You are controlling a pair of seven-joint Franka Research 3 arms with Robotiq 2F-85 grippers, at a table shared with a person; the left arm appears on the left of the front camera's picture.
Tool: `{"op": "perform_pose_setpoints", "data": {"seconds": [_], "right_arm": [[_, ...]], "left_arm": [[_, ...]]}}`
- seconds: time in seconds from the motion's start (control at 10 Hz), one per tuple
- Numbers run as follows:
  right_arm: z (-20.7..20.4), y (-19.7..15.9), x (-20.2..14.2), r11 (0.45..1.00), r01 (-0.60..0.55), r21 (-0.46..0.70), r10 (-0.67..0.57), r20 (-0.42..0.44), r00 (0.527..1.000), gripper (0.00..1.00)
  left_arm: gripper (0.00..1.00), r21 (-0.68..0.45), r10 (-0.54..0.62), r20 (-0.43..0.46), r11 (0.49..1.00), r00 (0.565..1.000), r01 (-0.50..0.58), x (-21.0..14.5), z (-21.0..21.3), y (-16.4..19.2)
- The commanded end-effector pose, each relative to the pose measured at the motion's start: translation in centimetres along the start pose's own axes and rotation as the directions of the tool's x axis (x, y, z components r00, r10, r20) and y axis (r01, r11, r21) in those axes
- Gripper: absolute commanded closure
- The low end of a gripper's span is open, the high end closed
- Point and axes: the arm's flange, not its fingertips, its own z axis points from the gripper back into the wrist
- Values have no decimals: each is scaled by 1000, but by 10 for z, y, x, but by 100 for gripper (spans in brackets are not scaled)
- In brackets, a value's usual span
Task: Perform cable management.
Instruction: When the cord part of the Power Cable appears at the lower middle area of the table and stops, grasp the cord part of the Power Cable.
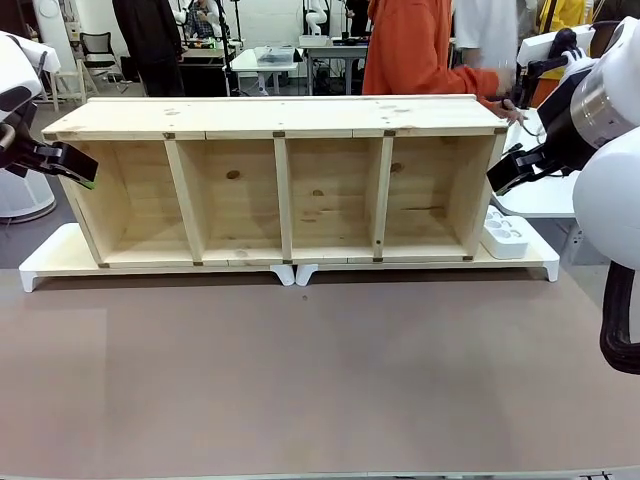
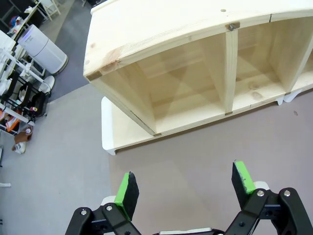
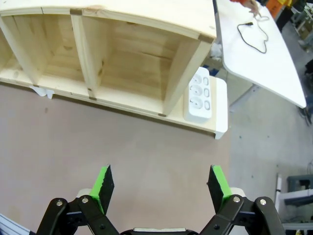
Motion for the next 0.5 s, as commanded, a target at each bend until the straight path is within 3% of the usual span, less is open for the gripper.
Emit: {"op": "perform_pose_setpoints", "data": {"seconds": [0.0,0.4], "right_arm": [[0,1,0,1000,-2,-1,2,0,1000,0],[0,1,0,1000,-2,-1,2,0,1000,0]], "left_arm": [[0,1,2,-2,1000,1000,-2,0,-1,-1],[0,1,2,-2,1000,1000,-2,0,-1,-1]]}}
